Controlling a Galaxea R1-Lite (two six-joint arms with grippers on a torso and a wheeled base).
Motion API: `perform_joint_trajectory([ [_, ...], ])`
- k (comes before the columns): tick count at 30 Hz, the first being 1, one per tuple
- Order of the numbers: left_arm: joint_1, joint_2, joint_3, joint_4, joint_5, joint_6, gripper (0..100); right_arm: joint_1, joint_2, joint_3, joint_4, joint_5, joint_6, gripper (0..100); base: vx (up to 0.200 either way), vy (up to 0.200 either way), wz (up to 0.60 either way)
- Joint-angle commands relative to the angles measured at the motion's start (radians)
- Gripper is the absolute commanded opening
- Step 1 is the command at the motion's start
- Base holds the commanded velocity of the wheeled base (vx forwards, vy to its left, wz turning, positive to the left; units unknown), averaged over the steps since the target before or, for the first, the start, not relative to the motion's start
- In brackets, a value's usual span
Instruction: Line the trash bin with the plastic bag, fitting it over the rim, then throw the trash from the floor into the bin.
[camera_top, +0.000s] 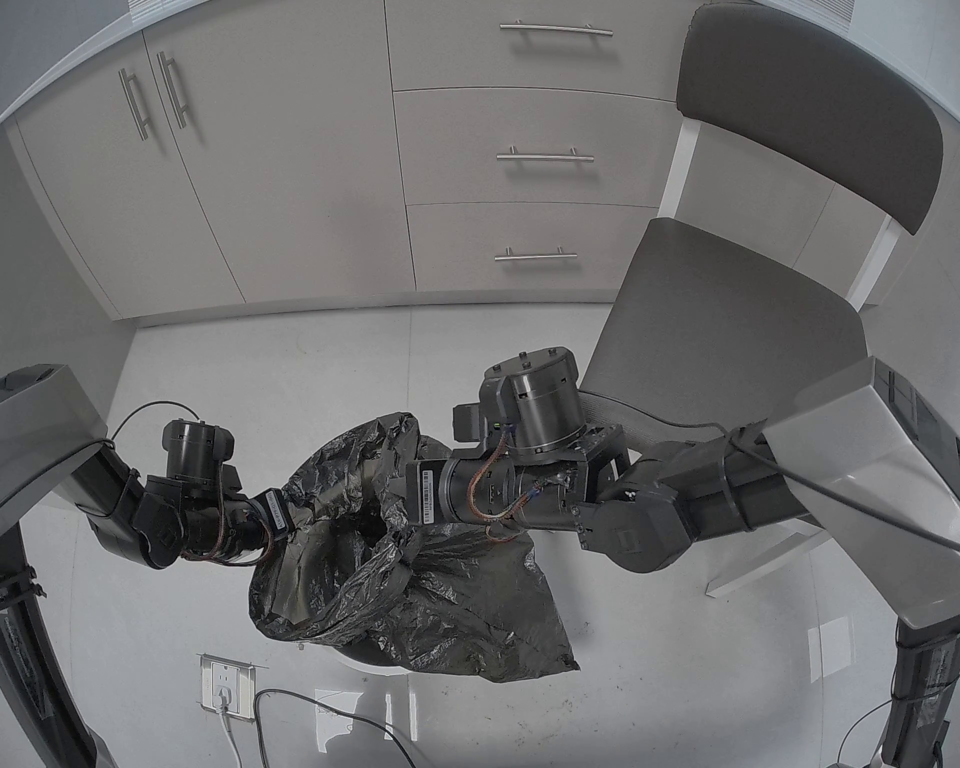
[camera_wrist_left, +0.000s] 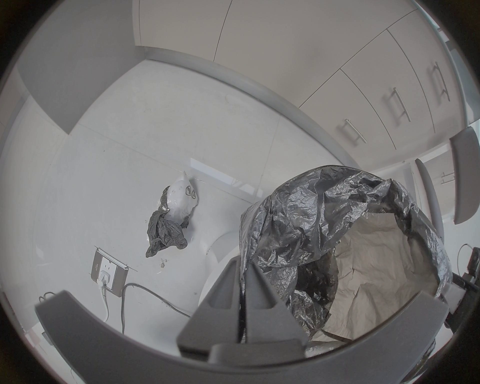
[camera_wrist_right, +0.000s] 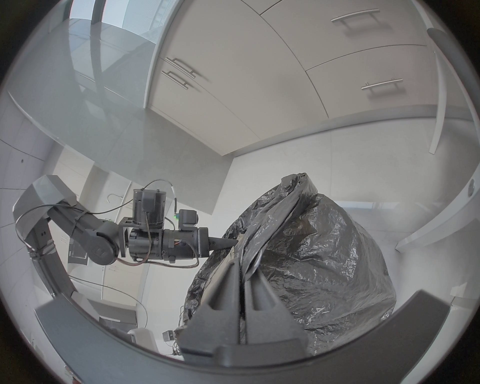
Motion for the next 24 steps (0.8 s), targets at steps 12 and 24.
perform_joint_trajectory([
  [12,0.003,0.062,-0.047,-0.002,0.031,-0.001,0,-0.008,0.057,-0.042,0.0,-0.022,0.0,0,0.0,0.0,0.0],
  [24,0.0,0.157,-0.045,-0.12,0.071,-0.003,0,-0.006,0.099,-0.07,0.0,-0.049,-0.023,0,0.0,0.0,0.0],
])
